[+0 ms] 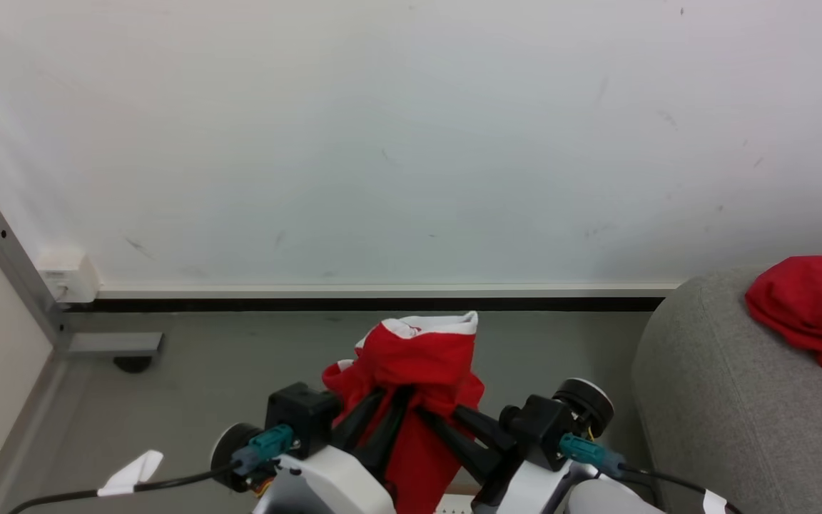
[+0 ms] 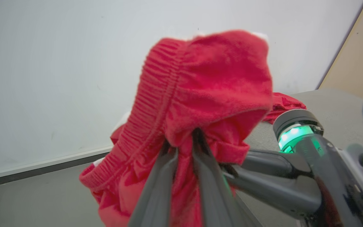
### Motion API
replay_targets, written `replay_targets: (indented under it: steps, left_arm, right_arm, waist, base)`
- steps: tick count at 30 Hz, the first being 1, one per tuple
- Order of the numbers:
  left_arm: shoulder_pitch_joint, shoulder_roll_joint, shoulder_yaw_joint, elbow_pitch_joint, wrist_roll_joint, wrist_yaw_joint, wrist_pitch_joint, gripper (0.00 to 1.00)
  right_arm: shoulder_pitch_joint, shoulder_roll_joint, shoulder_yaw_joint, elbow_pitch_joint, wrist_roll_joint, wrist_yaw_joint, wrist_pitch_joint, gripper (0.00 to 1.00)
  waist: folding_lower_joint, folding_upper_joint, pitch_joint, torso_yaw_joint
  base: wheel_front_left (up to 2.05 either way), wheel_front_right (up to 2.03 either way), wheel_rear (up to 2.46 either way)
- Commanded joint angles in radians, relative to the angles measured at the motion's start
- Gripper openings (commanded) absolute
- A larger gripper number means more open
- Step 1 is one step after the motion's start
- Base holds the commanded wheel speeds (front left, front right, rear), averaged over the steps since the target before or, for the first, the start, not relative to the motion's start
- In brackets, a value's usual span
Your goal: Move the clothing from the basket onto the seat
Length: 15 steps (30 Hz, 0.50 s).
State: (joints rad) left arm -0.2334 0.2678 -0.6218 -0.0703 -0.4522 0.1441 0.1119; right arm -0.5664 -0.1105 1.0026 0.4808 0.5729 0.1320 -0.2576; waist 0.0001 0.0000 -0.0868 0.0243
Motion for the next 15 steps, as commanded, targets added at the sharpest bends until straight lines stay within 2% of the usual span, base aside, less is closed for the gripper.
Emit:
replay_targets:
  steps: [1, 4, 7, 8, 9, 10, 15]
  left_arm:
    - [0.005, 0.006, -0.003, 0.007, -0.008, 0.002, 0.001, 0.00]
    - [0.010, 0.015, 0.004, 0.009, -0.007, 0.008, -0.001, 0.00]
    - [0.009, 0.020, 0.005, 0.009, -0.001, 0.010, -0.008, 0.27]
    - [0.007, 0.022, 0.005, 0.009, 0.007, 0.013, -0.014, 0.49]
    - [0.006, 0.023, 0.004, 0.011, 0.011, 0.015, -0.016, 0.91]
    - [0.007, 0.021, 0.002, 0.012, 0.015, 0.015, -0.020, 1.00]
    - [0.010, 0.022, -0.001, 0.018, 0.018, 0.020, -0.028, 1.00]
  right_arm:
    - [0.001, -0.006, -0.012, -0.013, -0.003, -0.002, -0.008, 0.00]
    - [0.013, -0.018, -0.032, -0.027, -0.014, -0.003, -0.009, 0.00]
    - [0.022, -0.032, -0.048, -0.039, -0.022, -0.003, -0.009, 0.00]
    - [0.027, -0.037, -0.058, -0.042, -0.027, -0.003, -0.009, 0.00]
    - [0.032, -0.040, -0.070, -0.044, -0.029, -0.003, -0.009, 0.00]
    - [0.038, -0.042, -0.082, -0.044, -0.033, -0.003, -0.009, 0.00]
    - [0.063, -0.053, -0.150, -0.061, -0.052, -0.003, -0.008, 0.00]
  waist:
    - [-0.0001, 0.0000, 0.000, 0.000]
    - [-0.0001, 0.0000, 0.003, -0.003]
    - [-0.0001, 0.0000, 0.003, -0.008]
    - [-0.0001, 0.0000, 0.003, -0.010]
    - [-0.0001, 0.0000, 0.003, -0.011]
    - [-0.0001, 0.0000, 0.003, -0.012]
    - [-0.0001, 0.0000, 0.003, -0.019]
  base:
    - [0.00, 0.00, 0.00]
    - [0.00, 0.00, 0.00]
    - [0.00, 0.00, 0.00]
    - [0.00, 0.00, 0.00]
    - [0.00, 0.00, 0.00]
    - [0.00, 0.00, 0.00]
    - [0.00, 0.00, 0.00]
